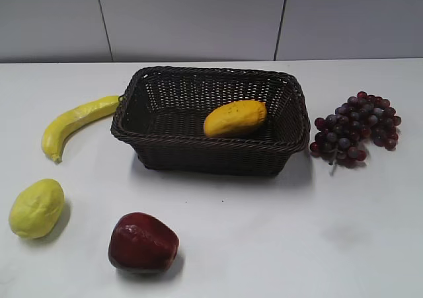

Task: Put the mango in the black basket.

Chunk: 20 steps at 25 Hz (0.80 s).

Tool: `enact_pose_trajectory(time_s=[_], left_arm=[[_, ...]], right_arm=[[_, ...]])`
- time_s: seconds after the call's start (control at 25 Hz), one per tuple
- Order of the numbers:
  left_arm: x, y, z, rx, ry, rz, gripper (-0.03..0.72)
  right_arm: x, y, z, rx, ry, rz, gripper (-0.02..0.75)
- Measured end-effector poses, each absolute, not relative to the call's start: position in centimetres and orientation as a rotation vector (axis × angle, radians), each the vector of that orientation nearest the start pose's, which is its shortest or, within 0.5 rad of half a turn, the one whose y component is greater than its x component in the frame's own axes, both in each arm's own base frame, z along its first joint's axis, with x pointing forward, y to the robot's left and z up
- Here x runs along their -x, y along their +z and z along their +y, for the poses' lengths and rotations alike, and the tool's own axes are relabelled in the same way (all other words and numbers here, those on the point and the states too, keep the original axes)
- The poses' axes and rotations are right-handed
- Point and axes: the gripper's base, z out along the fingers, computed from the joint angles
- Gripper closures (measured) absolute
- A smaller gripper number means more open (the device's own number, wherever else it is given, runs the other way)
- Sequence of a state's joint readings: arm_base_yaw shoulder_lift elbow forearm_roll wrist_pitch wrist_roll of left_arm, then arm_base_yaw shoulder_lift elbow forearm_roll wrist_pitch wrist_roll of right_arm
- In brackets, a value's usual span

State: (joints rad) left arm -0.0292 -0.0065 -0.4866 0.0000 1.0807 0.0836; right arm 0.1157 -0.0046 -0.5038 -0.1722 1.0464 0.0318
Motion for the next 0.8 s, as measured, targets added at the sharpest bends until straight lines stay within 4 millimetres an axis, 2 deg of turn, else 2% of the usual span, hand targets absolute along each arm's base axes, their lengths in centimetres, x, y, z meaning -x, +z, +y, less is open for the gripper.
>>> enact_pose_trajectory(time_s=[0.8], left_arm=[[0.52, 27.19, 0.02, -0.117, 0.033, 2.068, 0.416]], right_arm=[[0.47, 28.0, -1.02, 0.075, -0.048, 2.015, 0.186]])
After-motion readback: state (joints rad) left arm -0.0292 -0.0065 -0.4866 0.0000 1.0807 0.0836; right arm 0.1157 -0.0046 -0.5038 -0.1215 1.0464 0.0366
